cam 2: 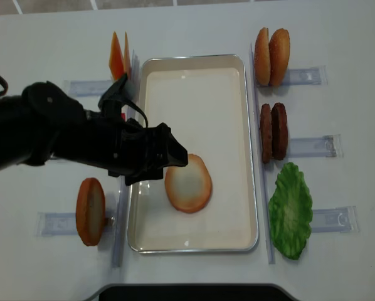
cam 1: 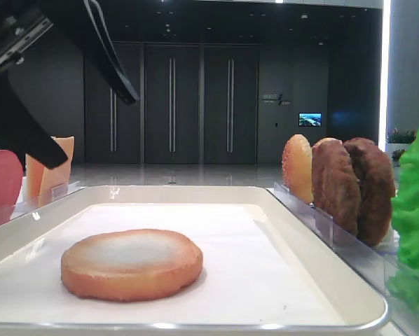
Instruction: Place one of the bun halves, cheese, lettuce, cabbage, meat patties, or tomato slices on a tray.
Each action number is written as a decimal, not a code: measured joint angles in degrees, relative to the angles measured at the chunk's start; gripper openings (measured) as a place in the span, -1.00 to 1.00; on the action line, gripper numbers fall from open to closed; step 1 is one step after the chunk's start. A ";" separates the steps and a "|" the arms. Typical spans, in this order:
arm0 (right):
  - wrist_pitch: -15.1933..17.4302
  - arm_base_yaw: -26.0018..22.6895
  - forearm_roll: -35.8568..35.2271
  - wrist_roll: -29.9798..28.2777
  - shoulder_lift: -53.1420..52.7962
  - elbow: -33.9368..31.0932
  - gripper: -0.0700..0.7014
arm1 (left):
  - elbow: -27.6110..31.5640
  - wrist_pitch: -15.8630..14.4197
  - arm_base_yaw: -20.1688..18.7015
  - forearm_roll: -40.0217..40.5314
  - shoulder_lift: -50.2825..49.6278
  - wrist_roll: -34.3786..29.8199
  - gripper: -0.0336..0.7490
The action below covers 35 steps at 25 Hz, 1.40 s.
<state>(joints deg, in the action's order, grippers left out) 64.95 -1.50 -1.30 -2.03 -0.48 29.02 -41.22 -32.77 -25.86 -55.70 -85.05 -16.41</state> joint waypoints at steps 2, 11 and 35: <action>0.00 0.00 0.00 0.00 0.00 0.00 0.22 | -3.54 -3.70 0.00 9.13 0.64 6.63 0.53; 0.00 0.00 0.00 0.00 0.00 0.00 0.22 | -25.23 -35.14 0.00 45.67 1.27 24.21 0.53; 0.00 0.00 0.00 0.00 0.00 0.00 0.22 | -22.48 -38.00 28.28 60.89 19.85 18.81 0.53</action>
<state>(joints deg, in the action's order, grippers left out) 64.95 -1.50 -1.30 -2.03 -0.48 29.02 -63.70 -70.76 2.43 5.20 -65.20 2.40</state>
